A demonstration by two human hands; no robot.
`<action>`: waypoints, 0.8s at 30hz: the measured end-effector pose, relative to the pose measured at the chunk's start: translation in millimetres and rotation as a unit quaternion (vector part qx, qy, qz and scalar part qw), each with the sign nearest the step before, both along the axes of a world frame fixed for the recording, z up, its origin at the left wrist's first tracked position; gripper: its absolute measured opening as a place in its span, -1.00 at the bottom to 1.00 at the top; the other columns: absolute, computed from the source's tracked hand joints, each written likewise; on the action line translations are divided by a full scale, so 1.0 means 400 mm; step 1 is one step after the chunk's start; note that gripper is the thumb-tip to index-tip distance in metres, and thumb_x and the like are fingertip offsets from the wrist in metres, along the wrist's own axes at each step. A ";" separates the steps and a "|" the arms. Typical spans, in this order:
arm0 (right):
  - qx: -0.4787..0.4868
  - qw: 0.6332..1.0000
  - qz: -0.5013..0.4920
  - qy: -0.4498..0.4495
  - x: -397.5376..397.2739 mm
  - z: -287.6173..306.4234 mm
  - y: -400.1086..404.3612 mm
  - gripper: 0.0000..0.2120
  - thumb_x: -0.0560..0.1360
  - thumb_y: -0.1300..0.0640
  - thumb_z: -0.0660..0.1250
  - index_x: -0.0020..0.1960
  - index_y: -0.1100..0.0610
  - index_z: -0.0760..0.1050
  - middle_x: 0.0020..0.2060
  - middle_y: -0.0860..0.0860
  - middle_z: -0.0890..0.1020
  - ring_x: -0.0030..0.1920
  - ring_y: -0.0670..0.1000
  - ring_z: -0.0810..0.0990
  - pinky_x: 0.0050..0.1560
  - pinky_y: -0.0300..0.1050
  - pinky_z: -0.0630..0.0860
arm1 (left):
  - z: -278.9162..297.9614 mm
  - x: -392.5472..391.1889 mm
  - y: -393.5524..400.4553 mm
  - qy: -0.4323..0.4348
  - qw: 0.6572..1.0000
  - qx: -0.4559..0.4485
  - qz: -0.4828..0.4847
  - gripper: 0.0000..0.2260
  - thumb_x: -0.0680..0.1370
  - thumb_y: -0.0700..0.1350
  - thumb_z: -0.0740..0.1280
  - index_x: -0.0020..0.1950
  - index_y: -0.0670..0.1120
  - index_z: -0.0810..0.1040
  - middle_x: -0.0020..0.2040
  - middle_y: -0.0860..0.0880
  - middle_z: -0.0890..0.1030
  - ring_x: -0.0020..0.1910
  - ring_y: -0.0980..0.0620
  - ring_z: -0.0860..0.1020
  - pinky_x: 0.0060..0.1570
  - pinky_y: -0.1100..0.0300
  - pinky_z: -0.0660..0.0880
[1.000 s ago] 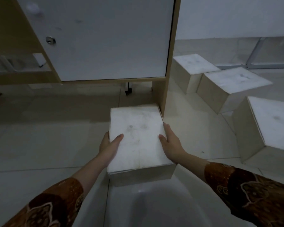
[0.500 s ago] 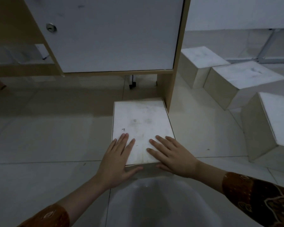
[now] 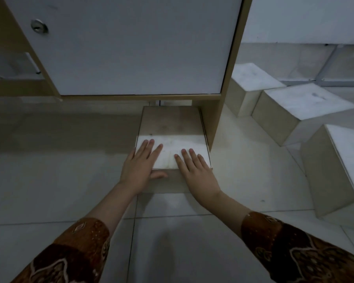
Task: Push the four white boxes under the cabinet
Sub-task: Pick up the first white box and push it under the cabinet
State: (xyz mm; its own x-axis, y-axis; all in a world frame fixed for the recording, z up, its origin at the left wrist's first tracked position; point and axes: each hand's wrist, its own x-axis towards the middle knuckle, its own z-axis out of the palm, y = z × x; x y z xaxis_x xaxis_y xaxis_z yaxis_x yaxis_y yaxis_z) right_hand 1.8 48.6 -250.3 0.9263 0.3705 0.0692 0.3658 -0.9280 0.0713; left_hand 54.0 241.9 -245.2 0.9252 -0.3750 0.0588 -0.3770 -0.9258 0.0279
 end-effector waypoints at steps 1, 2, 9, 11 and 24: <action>0.007 1.000 -0.011 -0.002 0.020 -0.004 0.005 -0.30 0.55 0.32 0.09 0.53 0.17 -0.27 0.54 0.22 -0.16 0.53 0.24 -0.21 0.51 0.11 -0.20 | -0.001 0.020 -0.006 0.010 1.000 -0.004 0.015 -0.17 0.42 0.36 0.18 0.56 0.06 -0.04 0.60 -0.05 -0.03 0.57 -0.02 -0.08 0.48 -0.04 0.02; 0.015 1.000 -0.018 -0.004 0.035 -0.006 0.007 -0.29 0.55 0.32 0.10 0.53 0.16 -0.26 0.54 0.20 -0.16 0.53 0.22 -0.21 0.51 0.10 -0.19 | 0.001 0.032 -0.012 0.020 0.999 -0.007 0.030 -0.18 0.42 0.35 0.19 0.56 0.08 -0.06 0.60 -0.05 -0.04 0.57 -0.03 -0.09 0.48 -0.07 0.05; 0.065 0.997 -0.037 -0.022 0.132 -0.030 -0.003 -0.22 0.48 0.37 0.20 0.54 0.07 -0.14 0.56 0.12 -0.04 0.54 0.16 -0.12 0.50 0.09 -0.12 | -0.003 0.091 -0.050 0.049 0.994 -0.030 0.089 -0.26 0.49 0.27 0.18 0.55 0.09 -0.09 0.60 -0.07 -0.10 0.57 -0.06 -0.16 0.44 -0.15 0.10; 0.071 0.997 -0.031 -0.021 0.148 -0.034 -0.009 -0.21 0.46 0.36 0.22 0.54 0.06 -0.12 0.56 0.11 -0.01 0.54 0.16 -0.09 0.49 0.10 -0.08 | -0.007 0.101 -0.052 0.039 0.995 -0.026 0.090 -0.27 0.50 0.27 0.17 0.56 0.09 -0.09 0.60 -0.06 -0.09 0.57 -0.07 -0.15 0.43 -0.16 0.11; 0.061 0.998 0.026 0.008 0.073 0.013 -0.083 -0.39 0.55 0.16 0.17 0.53 0.10 -0.01 0.55 0.15 0.04 0.54 0.14 -0.02 0.51 0.09 -0.07 | 0.040 0.020 -0.163 0.053 0.969 0.146 0.193 -0.37 0.62 0.02 0.08 0.54 -0.16 -0.19 0.58 -0.21 -0.06 0.55 -0.21 -0.04 0.49 -0.18 0.00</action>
State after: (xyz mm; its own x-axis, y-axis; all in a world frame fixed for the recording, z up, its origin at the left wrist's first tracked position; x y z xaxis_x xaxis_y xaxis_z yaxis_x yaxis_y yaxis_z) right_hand 30.8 15.5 -244.9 0.9071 0.4081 0.1026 0.4143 -0.9089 -0.0469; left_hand 61.9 176.8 -229.1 0.9949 0.0142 -0.1001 -0.0100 -0.9714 -0.2373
